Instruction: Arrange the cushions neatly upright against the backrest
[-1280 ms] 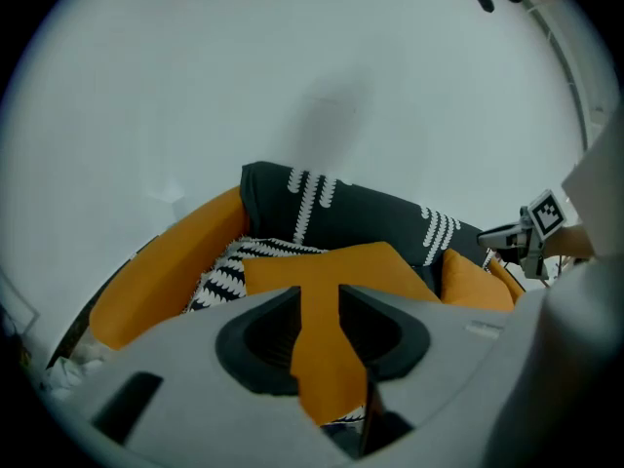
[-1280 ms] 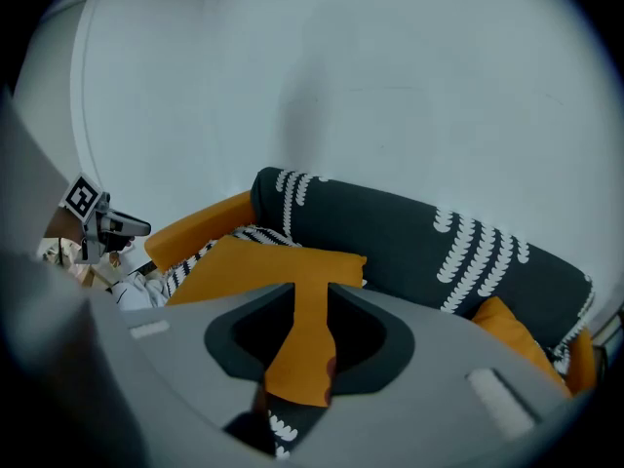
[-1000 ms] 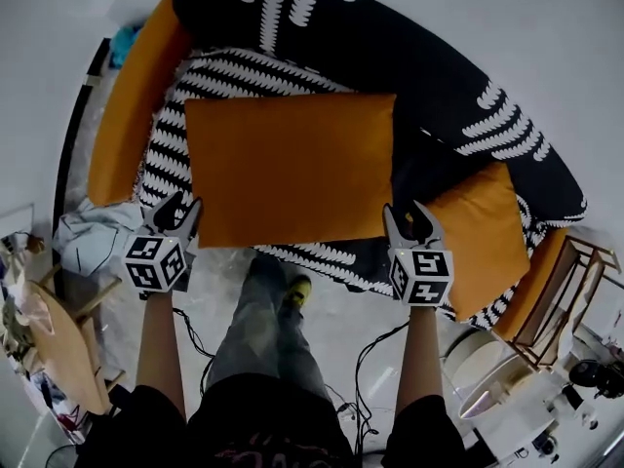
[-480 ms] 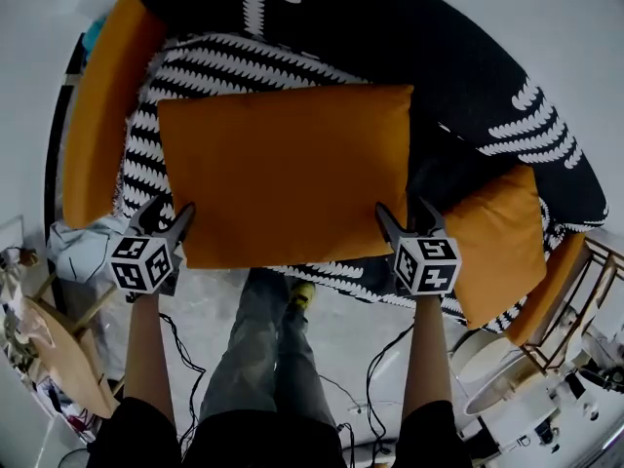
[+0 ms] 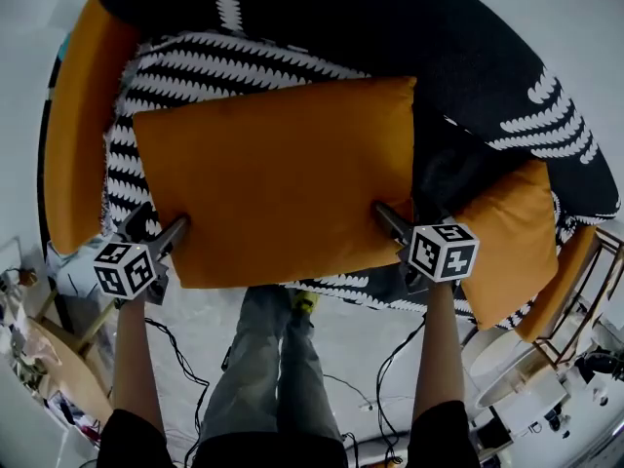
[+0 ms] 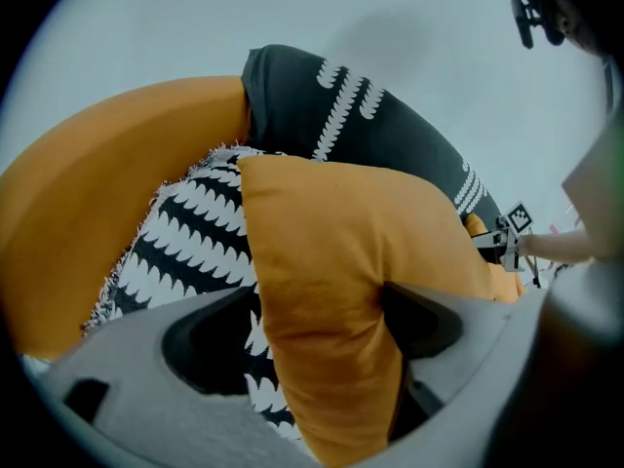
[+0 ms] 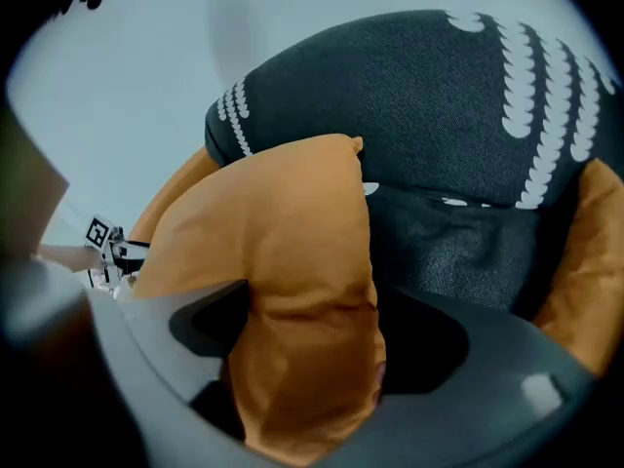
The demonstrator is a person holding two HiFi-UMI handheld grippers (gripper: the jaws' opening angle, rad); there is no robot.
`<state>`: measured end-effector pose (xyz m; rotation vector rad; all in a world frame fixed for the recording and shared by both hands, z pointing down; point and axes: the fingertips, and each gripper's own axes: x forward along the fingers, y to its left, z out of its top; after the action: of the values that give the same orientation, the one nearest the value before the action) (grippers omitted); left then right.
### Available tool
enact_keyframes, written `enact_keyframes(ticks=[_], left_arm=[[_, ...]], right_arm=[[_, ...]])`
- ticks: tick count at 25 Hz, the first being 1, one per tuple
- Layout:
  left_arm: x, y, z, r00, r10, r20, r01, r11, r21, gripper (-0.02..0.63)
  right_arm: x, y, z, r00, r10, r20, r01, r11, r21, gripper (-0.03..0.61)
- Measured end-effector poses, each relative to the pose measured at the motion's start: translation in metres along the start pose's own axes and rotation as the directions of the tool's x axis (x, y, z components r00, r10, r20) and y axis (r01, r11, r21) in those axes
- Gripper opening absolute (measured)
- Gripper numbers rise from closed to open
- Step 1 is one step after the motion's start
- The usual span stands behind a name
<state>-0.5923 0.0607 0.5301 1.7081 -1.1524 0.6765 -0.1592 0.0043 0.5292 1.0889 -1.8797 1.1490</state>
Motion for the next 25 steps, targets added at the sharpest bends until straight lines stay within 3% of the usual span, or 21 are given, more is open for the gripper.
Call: enact_keyframes(ticks=[3,6,11,16,25], left_arm=[[0.006,0.002,-0.003,0.999,-0.049,-0.018,0.048,0.999,-0.025,0.428],[0.01,-0.004,-0.003,0.995,-0.094,-0.024,0.093,0.995,-0.027,0.414],[0.015,-0.017,0.002,0.988,-0.148,-0.044,0.147,0.989,-0.021,0.334],[0.009,-0.029,0.006,0.99,-0.125,-0.061,0.129,0.989,0.072,0.209],[-0.021,-0.056,0.019,0.997,-0.073,0.03,0.067,0.983,0.172,0.114]], right_arm=[[0.006,-0.006,-0.005,0.999,0.04,-0.003,-0.04,0.997,0.068,0.471],[0.009,-0.004,-0.006,0.998,0.063,-0.005,-0.062,0.996,0.068,0.462],[0.009,0.007,0.001,0.998,0.066,-0.022,-0.066,0.998,0.016,0.361],[0.0,0.021,0.005,1.0,-0.006,-0.008,0.005,0.995,-0.098,0.253],[-0.039,0.045,0.015,0.991,-0.109,0.084,0.126,0.96,-0.249,0.179]])
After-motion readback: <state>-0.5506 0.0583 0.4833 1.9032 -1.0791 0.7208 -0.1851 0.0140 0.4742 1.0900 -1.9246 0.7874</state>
